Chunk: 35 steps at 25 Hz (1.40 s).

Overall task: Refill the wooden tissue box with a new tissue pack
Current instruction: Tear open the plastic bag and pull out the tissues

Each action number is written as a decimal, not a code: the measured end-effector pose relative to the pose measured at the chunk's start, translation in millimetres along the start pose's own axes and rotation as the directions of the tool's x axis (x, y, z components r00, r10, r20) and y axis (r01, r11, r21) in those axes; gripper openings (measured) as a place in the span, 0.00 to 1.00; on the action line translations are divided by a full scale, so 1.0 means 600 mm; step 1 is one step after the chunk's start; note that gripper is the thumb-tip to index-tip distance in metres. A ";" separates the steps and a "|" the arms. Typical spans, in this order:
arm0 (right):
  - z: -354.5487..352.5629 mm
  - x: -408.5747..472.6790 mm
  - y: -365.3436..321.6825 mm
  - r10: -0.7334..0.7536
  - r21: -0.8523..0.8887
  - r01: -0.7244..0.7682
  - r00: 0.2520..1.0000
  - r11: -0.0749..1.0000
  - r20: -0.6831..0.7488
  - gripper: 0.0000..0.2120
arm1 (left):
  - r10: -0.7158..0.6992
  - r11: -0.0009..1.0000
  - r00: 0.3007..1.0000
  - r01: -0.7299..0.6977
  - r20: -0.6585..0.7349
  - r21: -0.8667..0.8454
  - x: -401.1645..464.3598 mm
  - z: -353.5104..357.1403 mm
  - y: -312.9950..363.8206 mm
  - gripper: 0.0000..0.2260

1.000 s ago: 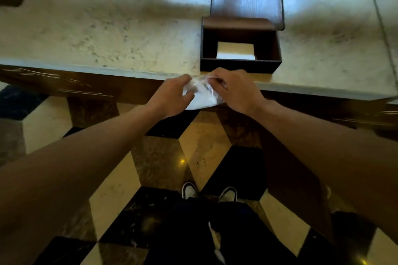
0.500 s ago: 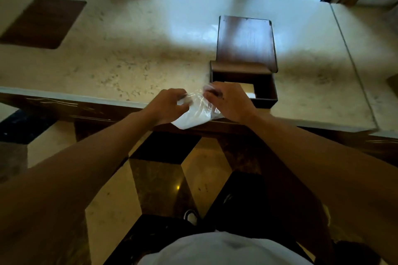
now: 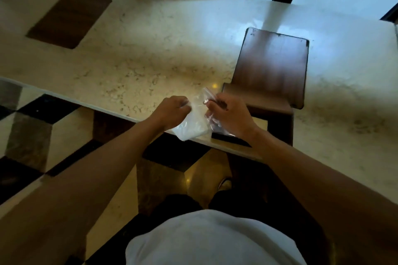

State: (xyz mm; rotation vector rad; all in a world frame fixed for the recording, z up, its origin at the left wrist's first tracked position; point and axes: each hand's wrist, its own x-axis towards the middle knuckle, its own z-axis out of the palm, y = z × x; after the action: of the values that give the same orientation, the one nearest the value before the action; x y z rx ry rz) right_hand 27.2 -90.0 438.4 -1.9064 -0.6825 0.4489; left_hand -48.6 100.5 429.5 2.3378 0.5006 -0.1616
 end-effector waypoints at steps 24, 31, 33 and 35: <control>0.002 0.145 -0.030 0.271 -0.096 -0.268 0.962 0.959 0.019 0.09 | -0.141 0.971 0.986 0.119 -0.095 -0.207 0.191 -0.003 -0.042 0.14; 0.005 0.153 -0.038 0.354 0.024 -0.354 0.935 0.935 0.003 0.06 | -0.237 0.814 0.971 0.176 -0.040 -0.554 0.129 -0.042 0.015 0.08; 0.005 0.154 -0.041 0.338 0.038 -0.339 0.941 0.940 0.030 0.06 | -0.180 0.802 0.983 0.156 0.016 -0.576 0.114 -0.050 0.023 0.11; 0.006 0.156 -0.042 0.326 0.047 -0.329 0.944 0.943 0.052 0.06 | -0.137 0.823 0.990 0.138 0.043 -0.551 0.106 -0.053 0.029 0.14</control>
State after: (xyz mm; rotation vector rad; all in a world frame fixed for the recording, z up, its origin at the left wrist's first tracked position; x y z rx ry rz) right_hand 90.8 -19.6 459.6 -1.9684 -0.3740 0.7138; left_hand 15.5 130.7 447.5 1.7305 0.6217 -0.0710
